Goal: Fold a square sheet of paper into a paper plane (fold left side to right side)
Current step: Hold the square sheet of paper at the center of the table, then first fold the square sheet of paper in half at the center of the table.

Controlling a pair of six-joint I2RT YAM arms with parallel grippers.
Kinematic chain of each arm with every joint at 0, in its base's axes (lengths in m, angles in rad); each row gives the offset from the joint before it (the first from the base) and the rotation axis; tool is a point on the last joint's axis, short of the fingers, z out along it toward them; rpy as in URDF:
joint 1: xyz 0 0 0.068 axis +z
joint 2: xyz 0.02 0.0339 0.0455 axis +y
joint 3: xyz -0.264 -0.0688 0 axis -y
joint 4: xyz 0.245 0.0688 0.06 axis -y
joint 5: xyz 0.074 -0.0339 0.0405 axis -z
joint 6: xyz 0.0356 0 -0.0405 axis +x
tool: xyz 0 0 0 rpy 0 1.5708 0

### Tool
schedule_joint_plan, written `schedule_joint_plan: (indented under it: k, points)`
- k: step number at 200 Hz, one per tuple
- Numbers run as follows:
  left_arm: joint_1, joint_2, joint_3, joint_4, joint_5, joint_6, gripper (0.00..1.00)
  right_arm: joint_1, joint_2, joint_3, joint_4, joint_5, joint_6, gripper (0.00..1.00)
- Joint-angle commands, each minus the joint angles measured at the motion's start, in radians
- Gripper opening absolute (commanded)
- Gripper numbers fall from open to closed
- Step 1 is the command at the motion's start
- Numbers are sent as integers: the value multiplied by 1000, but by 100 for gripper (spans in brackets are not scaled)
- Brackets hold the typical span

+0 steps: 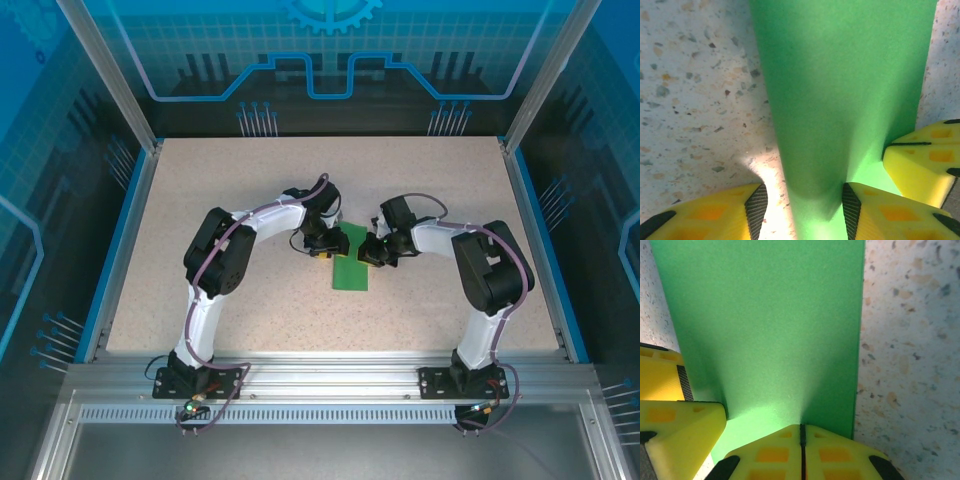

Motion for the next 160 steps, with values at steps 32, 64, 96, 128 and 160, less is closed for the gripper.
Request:
schedule_joint_plan:
  k: [32,64,96,128,160]
  points:
    - [-11,-101,-81,27,-54,17,55,14,46,4,-111,63,-25,8]
    - [20,-223,-135,59,-71,9,59,13,52,4,-114,62,-27,8]
    - [24,-288,-166,113,0,6,58,15,56,9,-115,63,-28,7]
    - [24,-243,-172,201,184,-29,42,14,62,9,-114,60,-26,7]
    - [18,-171,-165,285,319,-74,28,15,62,12,-116,63,-28,7]
